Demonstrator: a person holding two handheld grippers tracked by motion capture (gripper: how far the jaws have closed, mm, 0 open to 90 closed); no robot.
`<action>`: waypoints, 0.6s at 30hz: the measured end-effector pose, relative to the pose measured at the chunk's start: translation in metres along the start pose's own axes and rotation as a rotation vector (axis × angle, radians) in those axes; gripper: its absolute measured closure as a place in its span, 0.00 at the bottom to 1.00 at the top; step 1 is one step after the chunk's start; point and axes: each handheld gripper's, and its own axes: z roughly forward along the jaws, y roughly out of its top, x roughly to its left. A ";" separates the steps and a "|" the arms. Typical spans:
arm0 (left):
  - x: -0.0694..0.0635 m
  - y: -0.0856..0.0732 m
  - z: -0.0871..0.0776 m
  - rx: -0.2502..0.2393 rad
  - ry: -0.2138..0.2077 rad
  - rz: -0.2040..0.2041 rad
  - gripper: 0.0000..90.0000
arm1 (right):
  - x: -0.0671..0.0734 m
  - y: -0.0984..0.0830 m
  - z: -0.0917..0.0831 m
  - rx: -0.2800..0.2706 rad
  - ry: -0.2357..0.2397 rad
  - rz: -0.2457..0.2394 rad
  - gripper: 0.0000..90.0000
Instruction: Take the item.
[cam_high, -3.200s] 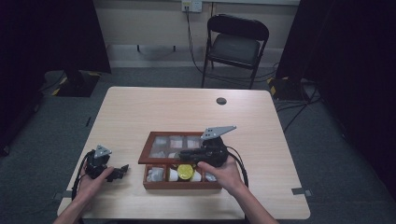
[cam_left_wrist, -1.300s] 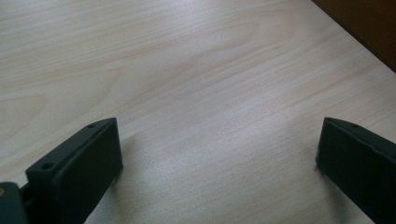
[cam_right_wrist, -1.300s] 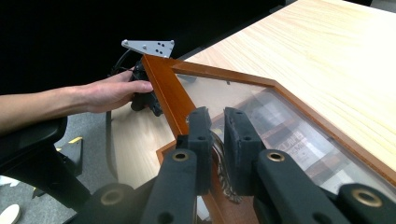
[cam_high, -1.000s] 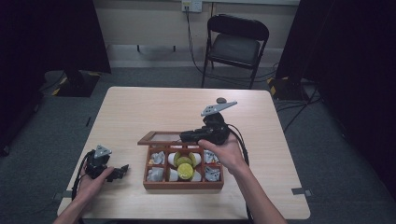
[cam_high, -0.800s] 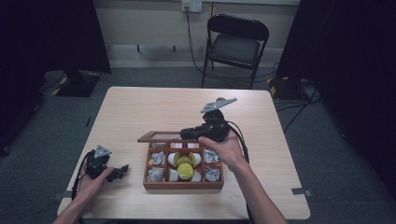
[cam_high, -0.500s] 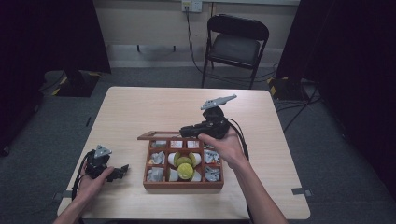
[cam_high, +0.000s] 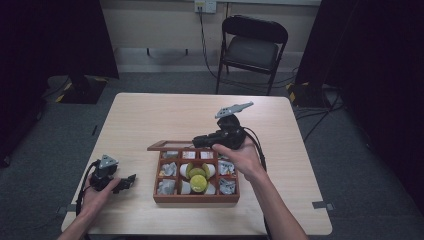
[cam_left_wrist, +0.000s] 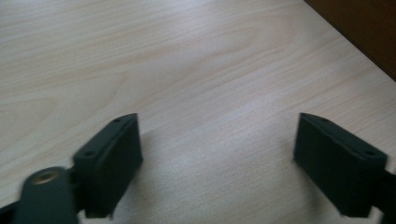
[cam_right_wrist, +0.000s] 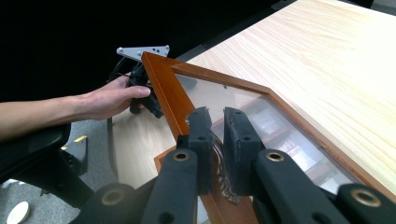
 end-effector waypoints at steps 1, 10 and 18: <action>0.000 0.001 -0.001 0.008 -0.019 -0.012 0.17 | 0.000 0.000 0.000 -0.001 0.003 -0.003 0.92; -0.009 0.006 -0.011 -0.002 -0.113 0.028 0.20 | 0.000 0.000 0.000 0.001 0.002 -0.002 0.91; -0.028 0.013 -0.014 -0.002 -0.248 0.087 0.27 | 0.000 0.001 0.000 -0.002 0.003 -0.001 0.92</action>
